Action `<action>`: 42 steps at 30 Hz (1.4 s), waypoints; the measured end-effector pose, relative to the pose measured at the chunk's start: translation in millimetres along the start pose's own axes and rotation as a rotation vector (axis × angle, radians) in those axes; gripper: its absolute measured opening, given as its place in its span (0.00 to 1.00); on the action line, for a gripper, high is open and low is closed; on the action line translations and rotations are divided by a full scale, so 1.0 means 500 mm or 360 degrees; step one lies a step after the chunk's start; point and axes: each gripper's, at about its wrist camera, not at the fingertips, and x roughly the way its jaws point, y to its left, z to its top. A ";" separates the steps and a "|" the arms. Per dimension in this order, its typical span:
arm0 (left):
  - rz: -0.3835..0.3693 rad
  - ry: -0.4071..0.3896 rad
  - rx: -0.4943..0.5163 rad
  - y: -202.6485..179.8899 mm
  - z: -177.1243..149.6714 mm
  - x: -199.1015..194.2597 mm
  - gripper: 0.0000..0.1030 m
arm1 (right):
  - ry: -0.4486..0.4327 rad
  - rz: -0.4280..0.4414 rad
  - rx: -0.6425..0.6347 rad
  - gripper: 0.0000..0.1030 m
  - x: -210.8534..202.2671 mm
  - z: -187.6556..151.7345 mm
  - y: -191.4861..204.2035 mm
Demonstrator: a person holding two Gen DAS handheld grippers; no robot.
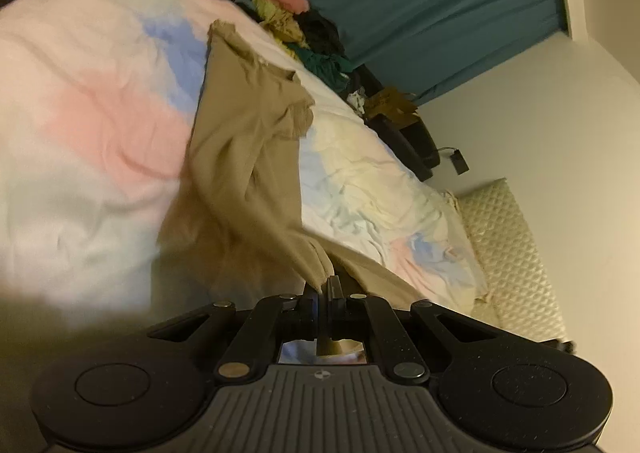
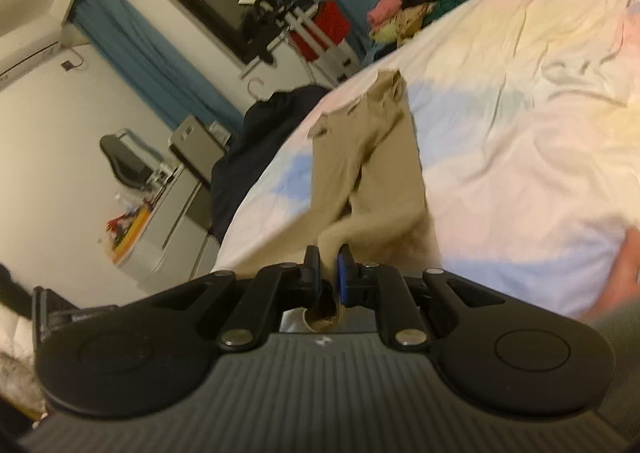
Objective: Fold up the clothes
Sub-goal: 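Fold the hem up toward the collar with both grippers and release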
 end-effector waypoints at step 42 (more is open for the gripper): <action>0.0894 -0.0358 0.0646 0.091 0.337 0.520 0.55 | -0.0148 -0.0590 -0.0525 0.14 0.576 0.242 -0.117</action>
